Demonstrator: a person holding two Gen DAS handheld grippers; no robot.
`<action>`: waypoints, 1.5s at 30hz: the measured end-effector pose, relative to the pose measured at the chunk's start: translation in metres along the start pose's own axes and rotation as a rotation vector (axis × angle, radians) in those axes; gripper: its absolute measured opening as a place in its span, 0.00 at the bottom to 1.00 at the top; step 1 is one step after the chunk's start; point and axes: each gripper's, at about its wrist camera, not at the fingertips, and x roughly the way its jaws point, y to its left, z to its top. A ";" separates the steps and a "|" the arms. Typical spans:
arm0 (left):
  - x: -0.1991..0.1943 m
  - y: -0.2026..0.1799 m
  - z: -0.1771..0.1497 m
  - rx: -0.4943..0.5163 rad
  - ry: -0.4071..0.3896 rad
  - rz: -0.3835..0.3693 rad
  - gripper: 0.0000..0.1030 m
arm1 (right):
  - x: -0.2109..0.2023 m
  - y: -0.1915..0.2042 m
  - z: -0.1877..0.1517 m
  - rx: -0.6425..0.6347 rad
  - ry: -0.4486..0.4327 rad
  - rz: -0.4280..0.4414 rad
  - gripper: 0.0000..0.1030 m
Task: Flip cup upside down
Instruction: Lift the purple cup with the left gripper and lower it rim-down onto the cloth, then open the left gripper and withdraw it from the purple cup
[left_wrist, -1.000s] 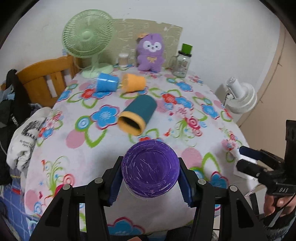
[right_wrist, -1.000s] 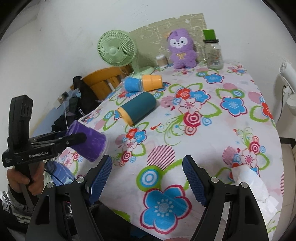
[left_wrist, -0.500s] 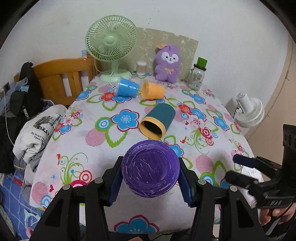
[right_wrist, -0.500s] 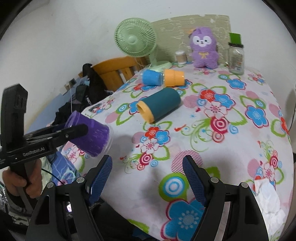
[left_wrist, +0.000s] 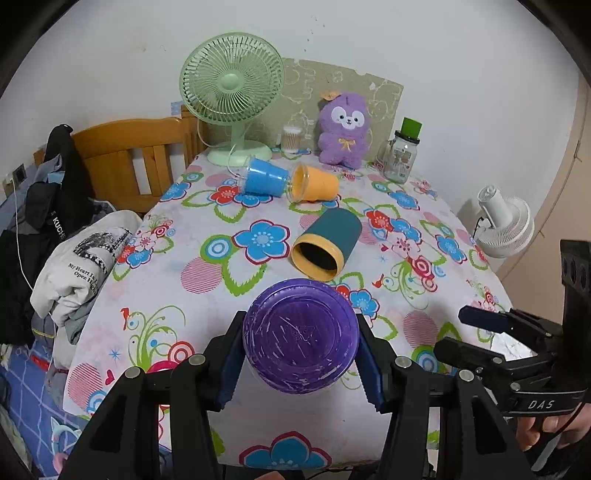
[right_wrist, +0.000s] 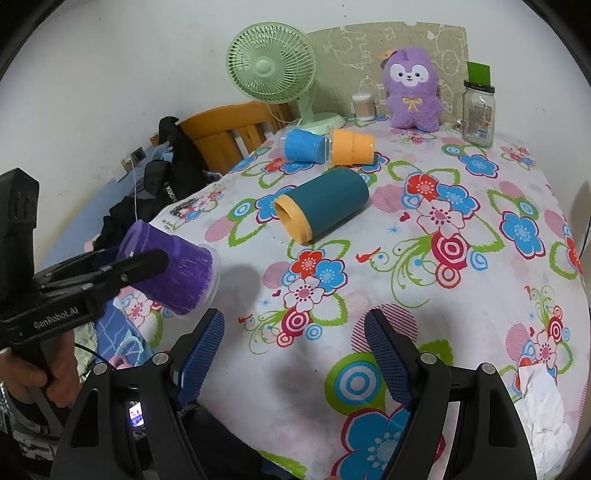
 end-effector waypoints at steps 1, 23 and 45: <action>0.004 0.000 -0.001 0.003 0.015 -0.003 0.55 | 0.001 0.000 0.000 -0.001 0.003 -0.001 0.78; 0.028 0.006 -0.001 -0.049 0.049 -0.008 0.97 | 0.019 0.004 0.007 0.001 0.032 -0.018 0.78; 0.003 0.007 -0.001 -0.051 -0.007 -0.013 1.00 | -0.011 0.019 0.009 0.028 -0.080 -0.085 0.91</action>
